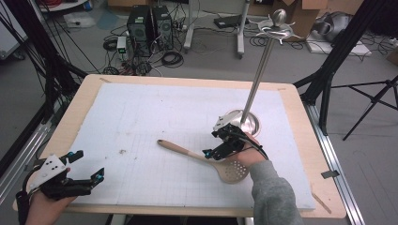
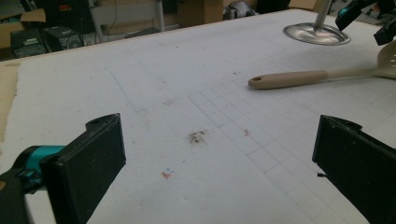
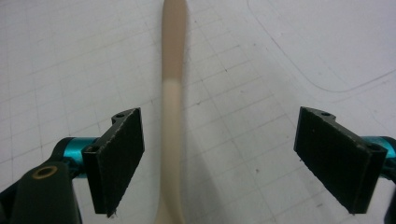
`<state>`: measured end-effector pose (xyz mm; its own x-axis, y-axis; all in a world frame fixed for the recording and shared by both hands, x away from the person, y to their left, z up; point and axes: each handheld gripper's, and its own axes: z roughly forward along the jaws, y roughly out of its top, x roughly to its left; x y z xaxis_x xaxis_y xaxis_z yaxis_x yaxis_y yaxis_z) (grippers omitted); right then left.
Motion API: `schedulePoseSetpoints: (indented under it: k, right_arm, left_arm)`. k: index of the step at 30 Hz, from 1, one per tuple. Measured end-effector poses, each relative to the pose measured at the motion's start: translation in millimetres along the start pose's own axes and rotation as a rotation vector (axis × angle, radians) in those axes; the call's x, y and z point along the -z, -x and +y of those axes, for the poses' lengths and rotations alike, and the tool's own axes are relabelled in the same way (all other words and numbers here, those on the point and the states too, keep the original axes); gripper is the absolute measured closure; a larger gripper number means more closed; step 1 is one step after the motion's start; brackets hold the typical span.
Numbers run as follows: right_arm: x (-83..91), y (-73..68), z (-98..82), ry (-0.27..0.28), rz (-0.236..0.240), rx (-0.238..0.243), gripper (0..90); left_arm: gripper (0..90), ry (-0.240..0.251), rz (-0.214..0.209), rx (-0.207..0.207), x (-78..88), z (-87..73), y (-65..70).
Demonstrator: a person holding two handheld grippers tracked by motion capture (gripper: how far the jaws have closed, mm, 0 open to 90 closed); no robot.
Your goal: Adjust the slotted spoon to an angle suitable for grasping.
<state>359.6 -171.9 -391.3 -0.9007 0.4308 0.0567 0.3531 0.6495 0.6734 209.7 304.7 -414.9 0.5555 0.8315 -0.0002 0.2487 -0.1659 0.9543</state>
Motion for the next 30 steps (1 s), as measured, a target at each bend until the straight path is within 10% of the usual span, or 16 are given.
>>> schedulePoseSetpoints:
  k: [13,30]
  right_arm:
    - [-13.7,-1.0,-7.7,-0.135,0.025,0.102,18.8]
    - [-14.4,-12.2,-1.8,-0.189,0.031,0.066,19.0]
  left_arm:
    - [2.8,-0.02,-0.034,-0.021,-9.7,0.1,6.0]
    - [2.8,-0.032,0.0,-0.012,-1.0,-5.2,3.2]
